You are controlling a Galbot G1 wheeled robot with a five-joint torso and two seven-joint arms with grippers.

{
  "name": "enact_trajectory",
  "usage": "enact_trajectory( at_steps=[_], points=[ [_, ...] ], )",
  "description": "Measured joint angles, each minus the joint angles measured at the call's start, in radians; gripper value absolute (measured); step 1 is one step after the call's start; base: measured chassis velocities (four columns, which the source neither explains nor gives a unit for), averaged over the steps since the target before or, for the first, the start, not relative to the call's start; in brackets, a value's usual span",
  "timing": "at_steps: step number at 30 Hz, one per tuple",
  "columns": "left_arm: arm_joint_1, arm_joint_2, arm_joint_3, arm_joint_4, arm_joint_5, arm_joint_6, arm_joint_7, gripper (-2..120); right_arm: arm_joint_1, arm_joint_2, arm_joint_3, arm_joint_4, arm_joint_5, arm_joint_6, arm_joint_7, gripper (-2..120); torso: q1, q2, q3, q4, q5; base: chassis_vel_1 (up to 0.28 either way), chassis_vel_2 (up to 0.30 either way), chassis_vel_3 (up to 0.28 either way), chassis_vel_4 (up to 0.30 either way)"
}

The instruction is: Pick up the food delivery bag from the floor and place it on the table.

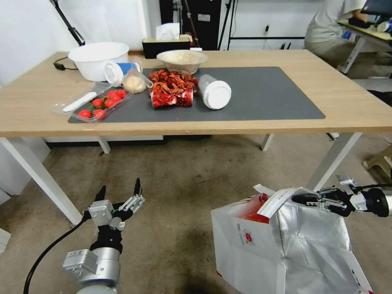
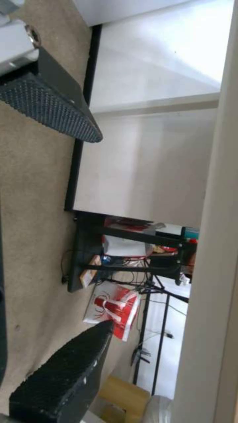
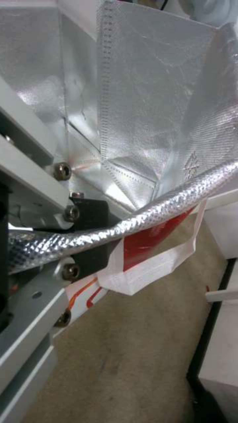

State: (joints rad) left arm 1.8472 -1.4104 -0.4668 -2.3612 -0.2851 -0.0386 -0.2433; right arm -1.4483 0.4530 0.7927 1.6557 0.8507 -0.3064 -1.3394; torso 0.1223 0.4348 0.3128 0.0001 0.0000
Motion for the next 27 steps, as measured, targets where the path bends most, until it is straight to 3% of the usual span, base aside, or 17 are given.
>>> enact_trajectory(
  at_steps=[27],
  points=[
    [-0.003,0.002,-0.001,-0.006,-0.010,-0.001,-0.009,100,-0.006,0.007,0.005,0.002,-0.011,0.002,-0.004,0,0.036,0.097,0.061,0.0000,0.0001,0.000,0.000,0.000,0.000]
  ],
)
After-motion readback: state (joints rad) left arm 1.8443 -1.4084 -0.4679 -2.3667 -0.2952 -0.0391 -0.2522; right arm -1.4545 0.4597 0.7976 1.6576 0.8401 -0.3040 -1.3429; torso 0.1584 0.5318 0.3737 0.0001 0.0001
